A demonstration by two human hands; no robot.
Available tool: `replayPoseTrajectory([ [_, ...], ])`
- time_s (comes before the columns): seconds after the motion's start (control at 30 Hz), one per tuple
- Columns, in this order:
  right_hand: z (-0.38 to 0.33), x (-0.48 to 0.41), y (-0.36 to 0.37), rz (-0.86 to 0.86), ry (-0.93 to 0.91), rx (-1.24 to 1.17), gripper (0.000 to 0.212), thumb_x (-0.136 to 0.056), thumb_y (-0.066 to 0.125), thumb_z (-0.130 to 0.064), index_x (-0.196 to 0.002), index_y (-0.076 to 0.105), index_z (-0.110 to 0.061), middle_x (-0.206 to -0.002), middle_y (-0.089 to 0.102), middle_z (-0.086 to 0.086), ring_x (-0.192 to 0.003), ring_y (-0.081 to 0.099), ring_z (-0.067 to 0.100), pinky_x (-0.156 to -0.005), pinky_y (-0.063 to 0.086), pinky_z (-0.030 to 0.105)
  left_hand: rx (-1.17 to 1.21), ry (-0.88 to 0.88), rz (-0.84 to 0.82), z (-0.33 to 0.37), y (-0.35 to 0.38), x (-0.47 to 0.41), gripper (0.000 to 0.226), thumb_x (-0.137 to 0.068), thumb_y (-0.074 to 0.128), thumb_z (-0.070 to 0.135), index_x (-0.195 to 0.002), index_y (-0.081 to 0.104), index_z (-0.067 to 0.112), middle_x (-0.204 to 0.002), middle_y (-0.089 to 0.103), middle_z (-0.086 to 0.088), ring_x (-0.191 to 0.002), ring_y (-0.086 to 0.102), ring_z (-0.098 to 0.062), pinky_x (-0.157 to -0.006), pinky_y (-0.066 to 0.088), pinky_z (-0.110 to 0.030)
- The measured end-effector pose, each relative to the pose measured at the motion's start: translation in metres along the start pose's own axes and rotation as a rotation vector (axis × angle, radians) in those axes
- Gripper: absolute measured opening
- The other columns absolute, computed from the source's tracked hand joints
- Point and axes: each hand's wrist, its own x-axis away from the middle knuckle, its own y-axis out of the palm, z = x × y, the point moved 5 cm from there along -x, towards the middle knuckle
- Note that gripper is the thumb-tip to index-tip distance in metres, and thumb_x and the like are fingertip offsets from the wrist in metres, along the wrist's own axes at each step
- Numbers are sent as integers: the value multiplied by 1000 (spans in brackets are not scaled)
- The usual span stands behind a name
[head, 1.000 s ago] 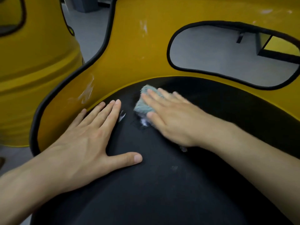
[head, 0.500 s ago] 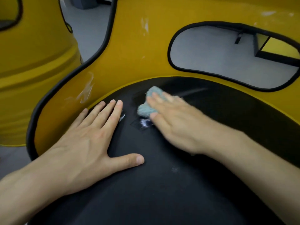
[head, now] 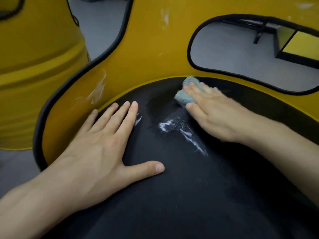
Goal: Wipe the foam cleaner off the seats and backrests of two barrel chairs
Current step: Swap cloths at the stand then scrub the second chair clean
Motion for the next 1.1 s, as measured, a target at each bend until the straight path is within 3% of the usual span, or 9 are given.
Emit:
replayPoseTrajectory([
  [0.2, -56, 56, 21, -78, -270, 4, 62, -101, 5, -52, -159, -11, -36, -165, -17, -19, -147, -24, -3, -123, -12, 28, 31, 7, 44, 1, 0, -3, 123, -42, -9, 111, -140, -45, 45, -154, -40, 25, -142, -37, 5, -122, -16, -32],
  [0.27, -47, 47, 19, -43, -260, 39, 62, -101, 4, -52, -158, -13, -37, -164, -17, -21, -148, -23, -2, -123, -11, 30, 52, 15, 61, 1, 0, -3, 124, -44, -5, 111, -144, -36, 46, -156, -35, 26, -143, -34, 7, -122, -15, -30],
  [0.47, 0, -12, 4, 23, -66, 29, 61, -106, 13, -48, -160, -8, -31, -168, -10, -13, -152, -13, 7, -126, -3, 38, -2, 0, 36, -2, 2, -3, 130, -40, -13, 110, -147, -39, 39, -153, -44, 25, -139, -41, 6, -122, -17, -30],
  [0.63, -14, 50, 17, 5, -155, 59, 63, -102, 3, -58, -159, -11, -35, -166, -15, -18, -149, -20, 1, -124, -7, 30, 17, 1, 46, -2, 2, -3, 126, -39, -13, 110, -141, -43, 41, -150, -47, 26, -137, -43, 7, -120, -19, -28],
  [0.77, -17, 111, 36, 50, -249, 121, 63, -106, 12, -50, -161, 19, -21, -167, 19, -5, -154, 10, 15, -119, 13, 34, 55, -8, 88, -4, 4, -6, 133, -37, -9, 112, -146, -37, 39, -153, -42, 25, -138, -41, 8, -119, -19, -25],
  [0.83, -17, 111, 38, 17, -234, 138, 62, -106, 14, -50, -161, 20, -21, -166, 22, -4, -154, 13, 17, -118, 15, 35, 77, -18, 105, -6, 5, -7, 140, -35, -6, 113, -150, -31, 38, -154, -39, 26, -139, -40, 9, -118, -19, -23],
  [0.9, -23, 90, 30, 9, -201, 149, 64, -104, 9, -54, -162, 6, -26, -169, 7, -9, -155, 2, 13, -120, 8, 35, 88, -27, 112, -6, 5, -7, 143, -32, -5, 114, -151, -28, 38, -154, -38, 26, -138, -39, 10, -116, -21, -21],
  [1.0, -24, 40, 20, -15, -101, 87, 64, -97, -7, -61, -153, -28, -37, -161, -31, -17, -146, -32, 4, -124, -11, 35, 115, -23, 134, -6, 3, -9, 143, -34, 0, 114, -152, -24, 38, -155, -35, 27, -139, -37, 10, -115, -20, -20],
  [1.1, -24, 8, 12, -37, -42, 54, 67, -97, 0, -60, -154, -26, -35, -162, -29, -16, -147, -31, 7, -124, -12, 39, 85, -27, 140, -6, 4, -10, 142, -32, -5, 114, -148, -33, 37, -152, -41, 26, -139, -41, 7, -115, -21, -22],
])
